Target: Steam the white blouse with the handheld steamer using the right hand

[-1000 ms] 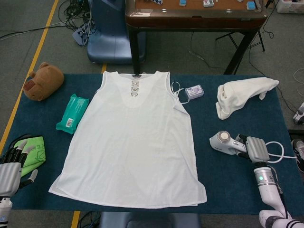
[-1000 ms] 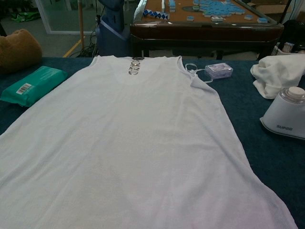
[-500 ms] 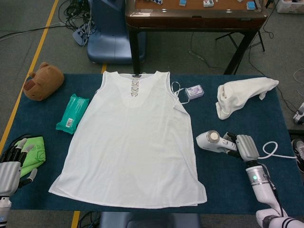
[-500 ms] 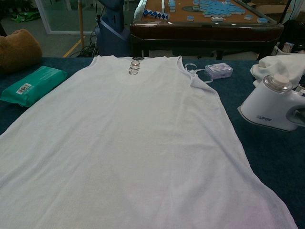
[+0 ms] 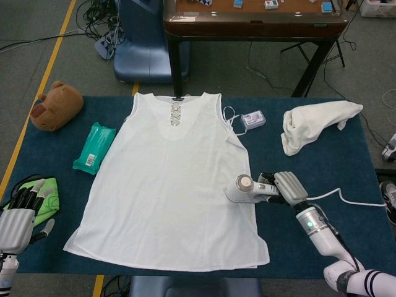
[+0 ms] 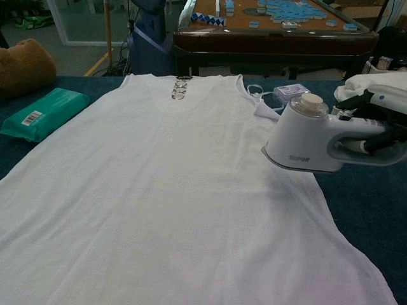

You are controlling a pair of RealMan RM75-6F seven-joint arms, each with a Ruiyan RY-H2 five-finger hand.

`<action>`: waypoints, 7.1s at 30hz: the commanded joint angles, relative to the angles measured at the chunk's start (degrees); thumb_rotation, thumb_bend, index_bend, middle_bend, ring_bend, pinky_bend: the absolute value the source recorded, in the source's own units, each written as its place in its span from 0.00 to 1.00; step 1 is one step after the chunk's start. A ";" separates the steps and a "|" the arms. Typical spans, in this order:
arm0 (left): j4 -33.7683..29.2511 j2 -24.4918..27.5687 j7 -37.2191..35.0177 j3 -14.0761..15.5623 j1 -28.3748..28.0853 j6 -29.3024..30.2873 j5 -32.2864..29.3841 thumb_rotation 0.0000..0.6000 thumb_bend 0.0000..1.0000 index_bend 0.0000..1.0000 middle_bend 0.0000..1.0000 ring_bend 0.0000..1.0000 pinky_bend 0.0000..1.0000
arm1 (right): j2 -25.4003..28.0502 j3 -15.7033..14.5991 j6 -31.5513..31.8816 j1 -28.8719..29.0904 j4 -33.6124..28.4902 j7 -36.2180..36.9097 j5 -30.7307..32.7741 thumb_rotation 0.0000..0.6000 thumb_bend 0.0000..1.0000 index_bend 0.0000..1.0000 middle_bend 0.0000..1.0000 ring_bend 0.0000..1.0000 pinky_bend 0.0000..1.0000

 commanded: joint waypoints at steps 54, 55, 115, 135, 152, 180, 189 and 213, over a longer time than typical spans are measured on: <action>3.08 -9.60 1.53 8.02 -24.71 -36.27 4.21 0.21 0.17 0.02 0.00 0.00 0.00 | -16.74 2.73 -12.51 18.76 8.56 -18.75 7.37 1.00 0.68 0.90 0.92 0.87 0.80; 3.13 -9.68 1.50 8.13 -24.76 -36.28 4.18 0.21 0.17 0.02 0.00 0.00 0.00 | -16.97 2.55 -12.36 18.73 9.06 -18.67 7.17 1.00 0.68 0.90 0.92 0.87 0.80; 0.76 -9.03 4.14 11.38 -25.36 -33.51 3.75 0.22 0.17 0.02 0.00 0.00 0.00 | -25.64 -4.88 -4.80 20.56 20.08 -8.36 -5.92 1.00 0.68 0.91 0.92 0.87 0.80; -0.05 -8.94 5.23 11.69 -25.46 -33.46 3.72 0.23 0.17 0.02 0.00 0.00 0.00 | -16.47 -10.55 -0.77 14.82 11.70 -9.63 -8.39 1.00 0.68 0.91 0.92 0.87 0.80; -0.55 -8.94 5.93 11.88 -25.44 -33.35 3.79 0.23 0.17 0.02 0.00 0.00 0.00 | -11.24 -10.16 0.90 11.23 12.22 -10.23 -6.67 1.00 0.68 0.91 0.92 0.87 0.80; -0.89 -8.55 6.45 11.94 -25.19 -32.90 3.49 0.26 0.17 0.02 0.00 0.00 0.00 | -13.71 -10.06 0.09 12.52 8.90 -11.12 -9.92 1.00 0.68 0.91 0.92 0.87 0.80; -0.89 -8.73 6.39 11.96 -25.30 -32.97 3.76 0.26 0.17 0.02 0.00 0.00 0.00 | -11.55 -12.52 2.71 10.47 6.96 -10.91 -12.04 1.00 0.68 0.91 0.92 0.87 0.80; -4.10 -6.30 8.51 10.83 -24.68 -30.22 3.55 0.38 0.17 0.02 0.00 0.00 0.00 | -0.62 -10.30 16.07 2.95 0.99 -8.84 -11.09 1.00 0.68 0.91 0.92 0.87 0.80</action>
